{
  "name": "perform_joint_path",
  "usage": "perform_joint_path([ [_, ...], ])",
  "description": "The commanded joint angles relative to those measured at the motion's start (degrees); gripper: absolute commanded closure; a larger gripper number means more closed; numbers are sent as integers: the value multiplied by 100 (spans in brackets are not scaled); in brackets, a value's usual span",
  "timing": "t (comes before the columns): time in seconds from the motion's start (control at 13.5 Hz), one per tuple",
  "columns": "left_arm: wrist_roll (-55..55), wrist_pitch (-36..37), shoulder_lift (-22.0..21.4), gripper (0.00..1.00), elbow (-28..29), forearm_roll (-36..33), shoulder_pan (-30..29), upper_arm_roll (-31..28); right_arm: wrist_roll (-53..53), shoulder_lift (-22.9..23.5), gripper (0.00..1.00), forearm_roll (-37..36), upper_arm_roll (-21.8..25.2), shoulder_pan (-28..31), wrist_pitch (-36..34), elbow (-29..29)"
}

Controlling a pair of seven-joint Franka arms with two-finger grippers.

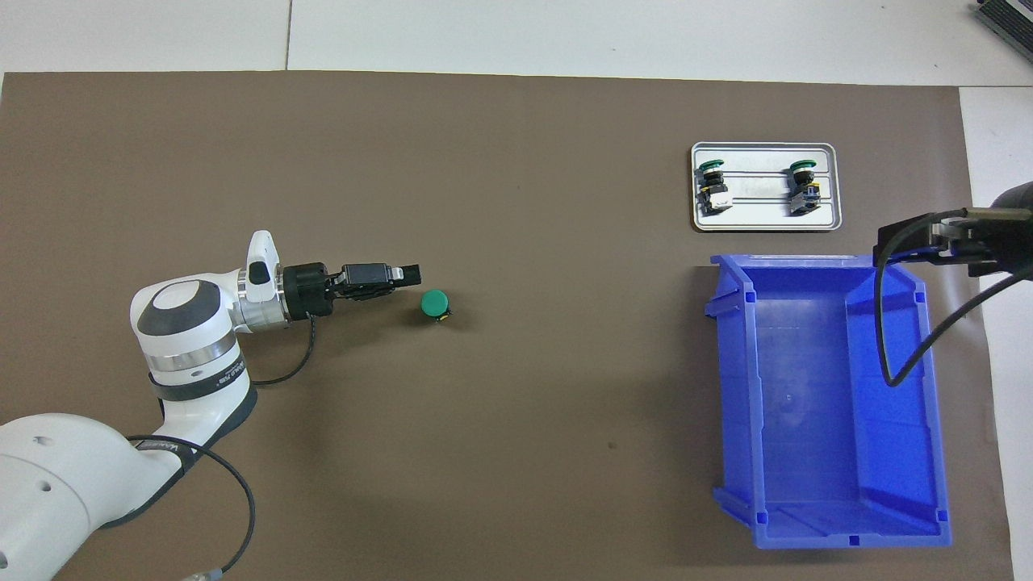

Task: Place and press button with both arms
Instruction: 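Draw the open left gripper back away from the button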

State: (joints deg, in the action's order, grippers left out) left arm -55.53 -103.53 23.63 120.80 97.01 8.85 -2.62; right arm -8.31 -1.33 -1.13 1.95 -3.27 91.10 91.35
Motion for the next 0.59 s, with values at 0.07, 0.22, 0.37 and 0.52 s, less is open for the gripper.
perform_joint_path([
  [0.07, 251, 17, -8, 69, -608, -51, 46, -2, 111, 19, 0, 113, -28, 54, -84, -47],
  [0.22, 682, -324, 19, 69, -1091, -51, 256, 7, 111, 19, 0, 113, -28, 54, -84, -47],
  [0.37, 981, -746, 28, 66, -1461, -68, 555, 15, 111, 19, 0, 113, -28, 54, -84, -47],
  [0.52, 1743, -1290, 54, 64, -1996, -575, 854, 59, 111, 19, 0, 113, -28, 54, -84, -47],
])
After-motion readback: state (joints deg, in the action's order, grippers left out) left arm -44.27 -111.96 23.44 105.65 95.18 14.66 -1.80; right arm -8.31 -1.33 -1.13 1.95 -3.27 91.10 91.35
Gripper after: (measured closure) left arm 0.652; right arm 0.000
